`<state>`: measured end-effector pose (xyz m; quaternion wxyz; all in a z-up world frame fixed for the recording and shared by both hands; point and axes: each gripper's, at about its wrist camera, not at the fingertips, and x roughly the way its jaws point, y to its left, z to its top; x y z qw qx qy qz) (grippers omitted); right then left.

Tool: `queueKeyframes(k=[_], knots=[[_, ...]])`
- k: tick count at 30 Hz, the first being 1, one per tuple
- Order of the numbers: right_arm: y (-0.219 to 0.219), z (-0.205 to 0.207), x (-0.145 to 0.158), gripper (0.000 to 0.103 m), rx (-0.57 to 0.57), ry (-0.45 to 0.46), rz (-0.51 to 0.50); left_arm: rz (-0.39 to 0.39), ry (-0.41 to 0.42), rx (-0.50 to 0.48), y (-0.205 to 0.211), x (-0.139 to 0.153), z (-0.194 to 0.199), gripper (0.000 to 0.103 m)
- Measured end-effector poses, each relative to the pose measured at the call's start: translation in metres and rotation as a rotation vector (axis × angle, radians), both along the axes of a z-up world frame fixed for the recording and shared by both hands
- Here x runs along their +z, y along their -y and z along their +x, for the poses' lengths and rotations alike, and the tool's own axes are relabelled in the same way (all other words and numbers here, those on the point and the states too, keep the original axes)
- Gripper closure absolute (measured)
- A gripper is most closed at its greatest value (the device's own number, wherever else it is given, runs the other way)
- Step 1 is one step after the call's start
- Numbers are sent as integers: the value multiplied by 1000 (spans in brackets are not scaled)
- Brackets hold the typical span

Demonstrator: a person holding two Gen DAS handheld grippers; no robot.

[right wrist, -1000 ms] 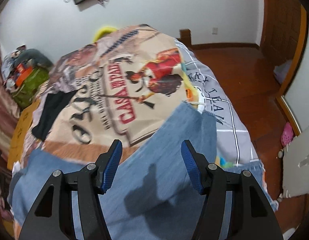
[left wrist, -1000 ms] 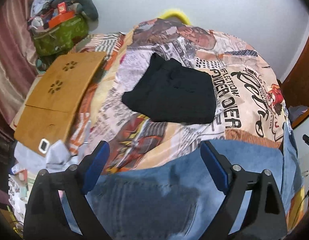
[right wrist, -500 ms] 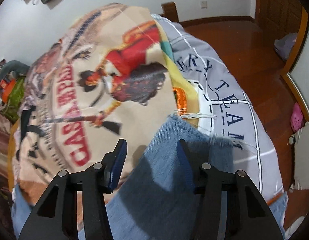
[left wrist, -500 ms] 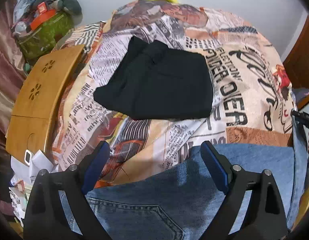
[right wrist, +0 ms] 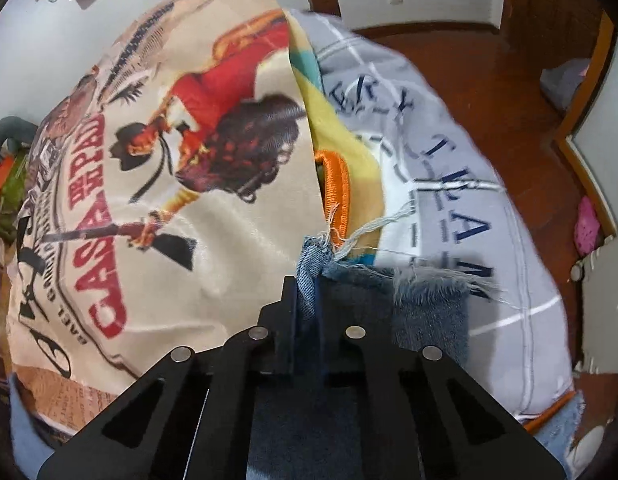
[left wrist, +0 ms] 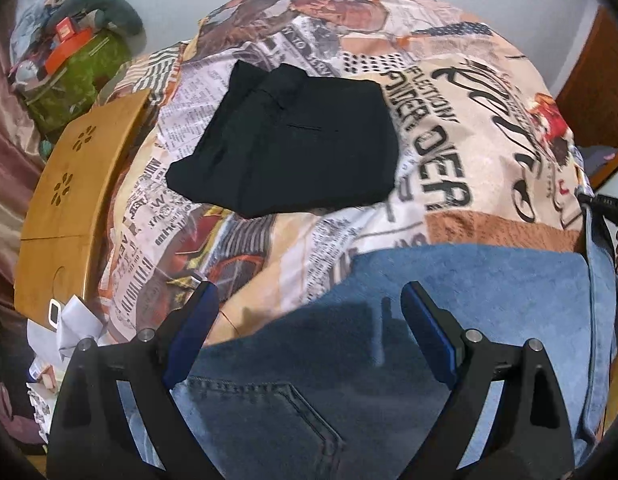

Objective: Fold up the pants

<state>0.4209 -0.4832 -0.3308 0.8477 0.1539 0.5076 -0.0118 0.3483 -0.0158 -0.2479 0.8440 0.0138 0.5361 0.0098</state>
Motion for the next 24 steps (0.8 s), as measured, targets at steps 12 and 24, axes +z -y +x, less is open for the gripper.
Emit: queueKeyframes(k=[12, 24], knots=[[77, -110, 142, 97, -90, 326, 63, -28, -44, -104, 49, 7, -28, 11], [97, -184, 136, 98, -129, 347, 27, -10, -72, -240, 114, -1, -61, 10]])
